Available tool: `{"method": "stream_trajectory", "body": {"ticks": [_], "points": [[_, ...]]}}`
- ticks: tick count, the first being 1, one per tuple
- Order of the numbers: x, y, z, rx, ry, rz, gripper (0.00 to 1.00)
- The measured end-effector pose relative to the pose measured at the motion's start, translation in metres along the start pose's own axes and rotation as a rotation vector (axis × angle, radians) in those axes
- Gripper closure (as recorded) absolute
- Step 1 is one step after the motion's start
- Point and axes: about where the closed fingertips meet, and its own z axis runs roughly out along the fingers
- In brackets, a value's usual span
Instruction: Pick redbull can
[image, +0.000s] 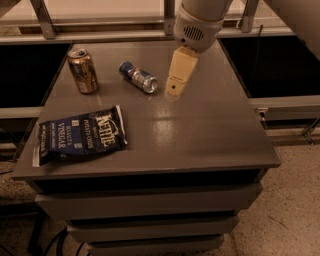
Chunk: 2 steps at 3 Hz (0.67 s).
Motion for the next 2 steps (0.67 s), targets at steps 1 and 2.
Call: {"method": "stream_trajectory", "body": {"ticks": [1, 2], "points": [[-0.003, -0.002, 0.001, 0.007, -0.017, 0.004, 0.0], [-0.017, -0.009, 0.01, 0.002, -0.025, 0.056, 0.0]]}}
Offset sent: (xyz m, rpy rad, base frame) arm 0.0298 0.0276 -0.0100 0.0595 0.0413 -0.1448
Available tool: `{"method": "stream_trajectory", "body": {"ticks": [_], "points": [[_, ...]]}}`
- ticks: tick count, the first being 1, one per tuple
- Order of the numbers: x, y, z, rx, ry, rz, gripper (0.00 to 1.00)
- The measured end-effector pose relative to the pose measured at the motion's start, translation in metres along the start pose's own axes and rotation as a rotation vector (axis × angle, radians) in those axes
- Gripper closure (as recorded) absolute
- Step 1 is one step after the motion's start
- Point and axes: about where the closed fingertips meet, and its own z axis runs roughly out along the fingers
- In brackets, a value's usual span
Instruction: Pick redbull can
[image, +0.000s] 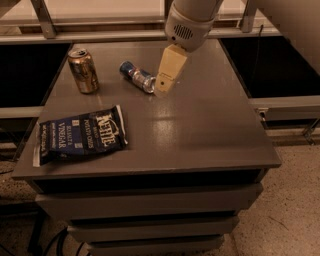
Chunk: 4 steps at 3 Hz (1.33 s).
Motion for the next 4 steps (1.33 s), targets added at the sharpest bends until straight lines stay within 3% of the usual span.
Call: {"method": "stream_trajectory", "body": {"ticks": [2, 4], "points": [[-0.056, -0.02, 0.025, -0.016, -0.047, 0.114, 0.0], [-0.107, -0.038, 0.047, 0.006, -0.124, 0.219, 0.0]]}}
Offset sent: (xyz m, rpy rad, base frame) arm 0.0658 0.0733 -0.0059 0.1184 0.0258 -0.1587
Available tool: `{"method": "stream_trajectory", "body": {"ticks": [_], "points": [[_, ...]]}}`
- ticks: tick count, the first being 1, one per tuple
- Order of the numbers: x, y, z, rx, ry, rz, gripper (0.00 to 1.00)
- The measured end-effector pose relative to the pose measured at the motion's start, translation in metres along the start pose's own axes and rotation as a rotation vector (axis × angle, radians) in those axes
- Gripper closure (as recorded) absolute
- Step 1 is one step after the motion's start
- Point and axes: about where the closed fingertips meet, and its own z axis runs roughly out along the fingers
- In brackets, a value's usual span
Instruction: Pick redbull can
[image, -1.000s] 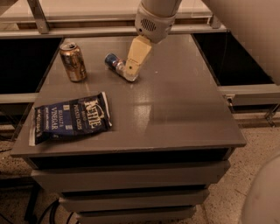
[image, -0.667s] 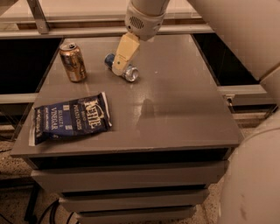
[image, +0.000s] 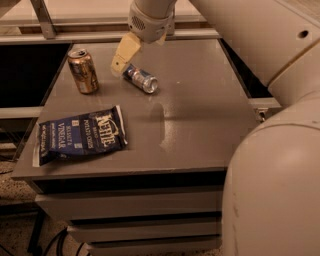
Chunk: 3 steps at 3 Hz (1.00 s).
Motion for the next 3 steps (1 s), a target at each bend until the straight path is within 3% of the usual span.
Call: {"method": "stream_trajectory", "body": {"ticks": [1, 3], "points": [[-0.016, 0.002, 0.015, 0.004, -0.023, 0.036, 0.0], [-0.025, 0.015, 0.046, 0.043, -0.037, 0.108, 0.0]]}}
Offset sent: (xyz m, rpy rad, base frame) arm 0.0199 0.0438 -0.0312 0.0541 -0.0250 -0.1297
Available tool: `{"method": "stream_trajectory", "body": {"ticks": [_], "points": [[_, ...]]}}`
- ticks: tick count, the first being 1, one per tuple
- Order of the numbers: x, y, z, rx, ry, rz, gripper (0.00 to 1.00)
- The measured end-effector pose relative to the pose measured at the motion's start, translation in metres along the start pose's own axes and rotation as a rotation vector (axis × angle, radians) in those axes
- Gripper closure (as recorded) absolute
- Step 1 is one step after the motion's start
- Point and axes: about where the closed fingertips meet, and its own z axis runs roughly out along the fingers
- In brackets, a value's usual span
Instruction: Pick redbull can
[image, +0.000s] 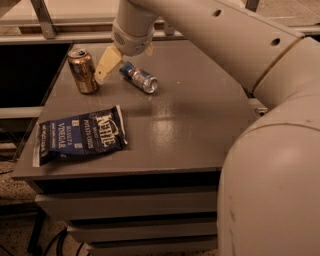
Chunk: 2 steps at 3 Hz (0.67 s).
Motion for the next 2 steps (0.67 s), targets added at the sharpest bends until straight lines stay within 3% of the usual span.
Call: {"method": "stream_trajectory", "body": {"ticks": [2], "points": [[0.021, 0.015, 0.026, 0.003, 0.008, 0.031, 0.0]]}}
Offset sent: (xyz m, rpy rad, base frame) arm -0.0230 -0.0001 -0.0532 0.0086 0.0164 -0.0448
